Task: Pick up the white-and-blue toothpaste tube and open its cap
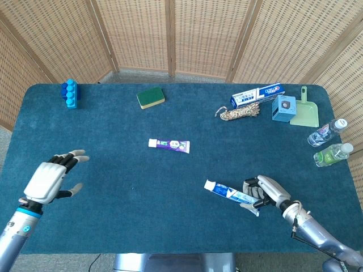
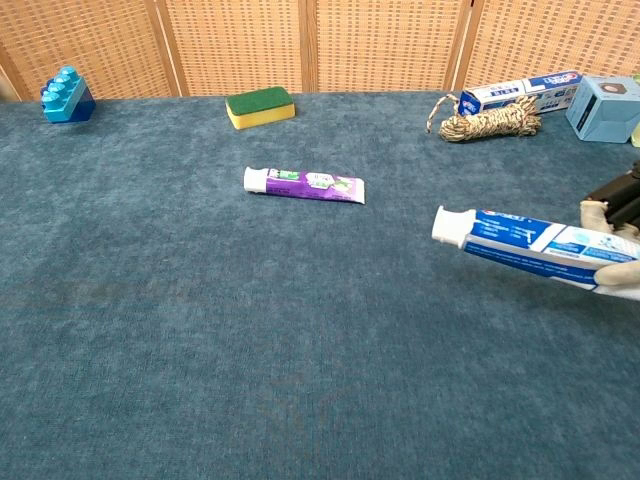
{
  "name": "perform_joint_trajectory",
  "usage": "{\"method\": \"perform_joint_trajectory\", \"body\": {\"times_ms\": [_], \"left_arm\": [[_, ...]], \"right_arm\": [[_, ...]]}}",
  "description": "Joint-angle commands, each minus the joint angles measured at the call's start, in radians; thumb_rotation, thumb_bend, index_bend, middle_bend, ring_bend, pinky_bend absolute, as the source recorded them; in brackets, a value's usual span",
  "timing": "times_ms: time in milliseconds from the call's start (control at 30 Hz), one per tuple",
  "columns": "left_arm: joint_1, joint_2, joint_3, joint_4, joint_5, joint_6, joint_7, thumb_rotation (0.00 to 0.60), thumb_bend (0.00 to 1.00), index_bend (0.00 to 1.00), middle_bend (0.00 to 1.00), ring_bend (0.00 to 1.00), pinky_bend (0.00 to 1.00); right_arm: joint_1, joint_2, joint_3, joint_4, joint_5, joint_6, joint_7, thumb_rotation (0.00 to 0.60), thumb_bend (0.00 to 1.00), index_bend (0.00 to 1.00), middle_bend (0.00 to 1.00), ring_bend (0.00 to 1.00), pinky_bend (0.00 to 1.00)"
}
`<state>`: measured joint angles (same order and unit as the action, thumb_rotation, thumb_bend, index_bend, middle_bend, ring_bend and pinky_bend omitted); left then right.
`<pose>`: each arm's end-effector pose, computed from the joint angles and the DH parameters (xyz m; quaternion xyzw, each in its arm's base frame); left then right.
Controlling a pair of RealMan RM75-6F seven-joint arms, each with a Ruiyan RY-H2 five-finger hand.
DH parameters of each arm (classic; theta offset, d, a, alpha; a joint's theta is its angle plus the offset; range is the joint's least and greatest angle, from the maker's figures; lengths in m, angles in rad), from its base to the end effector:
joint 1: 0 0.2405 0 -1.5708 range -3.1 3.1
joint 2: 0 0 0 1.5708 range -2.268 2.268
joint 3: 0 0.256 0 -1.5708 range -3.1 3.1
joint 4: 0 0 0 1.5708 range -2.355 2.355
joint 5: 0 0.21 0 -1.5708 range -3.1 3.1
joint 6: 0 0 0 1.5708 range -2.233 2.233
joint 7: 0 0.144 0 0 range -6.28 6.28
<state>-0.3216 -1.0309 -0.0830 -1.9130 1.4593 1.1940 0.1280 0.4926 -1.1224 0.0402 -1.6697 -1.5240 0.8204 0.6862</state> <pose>-0.2169 0.2341 0.1274 -0.6878 -0.4047 -0.3946 0.4555 -0.2431 -0.2638 0.0676 0.6086 -0.6562 0.3738 0.2434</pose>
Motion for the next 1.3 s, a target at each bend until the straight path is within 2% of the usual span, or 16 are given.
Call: {"method": "perform_joint_trajectory", "body": {"times_ms": [33, 200, 367, 767, 900, 1300], "left_arm": [[-0.074, -0.018, -0.014, -0.025, -0.027, -0.104, -0.048, 0.6, 0.24, 0.23, 0.21, 0.26, 0.28], [-0.147, -0.046, -0.03, -0.031, -0.06, -0.206, -0.094, 0.6, 0.24, 0.21, 0.21, 0.26, 0.28], [-0.203, -0.063, -0.048, -0.035, -0.105, -0.281, -0.126, 0.6, 0.24, 0.2, 0.21, 0.26, 0.36], [-0.339, -0.078, -0.109, -0.048, -0.216, -0.455, -0.241, 0.6, 0.24, 0.2, 0.23, 0.28, 0.38], [-0.412, -0.092, -0.127, -0.037, -0.256, -0.567, -0.295, 0.6, 0.24, 0.18, 0.24, 0.29, 0.38], [-0.485, -0.132, -0.134, -0.019, -0.314, -0.632, -0.356, 0.6, 0.24, 0.16, 0.25, 0.31, 0.4]], "right_arm": [[0.011, 0.003, -0.001, -0.02, 0.002, -0.001, -0.006, 0.6, 0.68, 0.9, 0.72, 0.71, 0.82], [0.026, 0.004, -0.004, -0.051, 0.01, -0.007, -0.021, 0.6, 0.68, 0.9, 0.72, 0.71, 0.82], [0.034, 0.001, -0.006, -0.075, 0.02, -0.006, -0.044, 0.6, 0.68, 0.9, 0.72, 0.71, 0.82], [0.056, -0.024, 0.002, -0.107, 0.065, -0.017, -0.084, 0.6, 0.68, 0.9, 0.72, 0.72, 0.83], [0.068, -0.032, 0.007, -0.119, 0.077, -0.026, -0.091, 0.6, 0.68, 0.9, 0.72, 0.72, 0.83], [0.088, -0.038, 0.01, -0.144, 0.085, -0.034, -0.115, 0.6, 0.68, 0.9, 0.73, 0.72, 0.83]]}}
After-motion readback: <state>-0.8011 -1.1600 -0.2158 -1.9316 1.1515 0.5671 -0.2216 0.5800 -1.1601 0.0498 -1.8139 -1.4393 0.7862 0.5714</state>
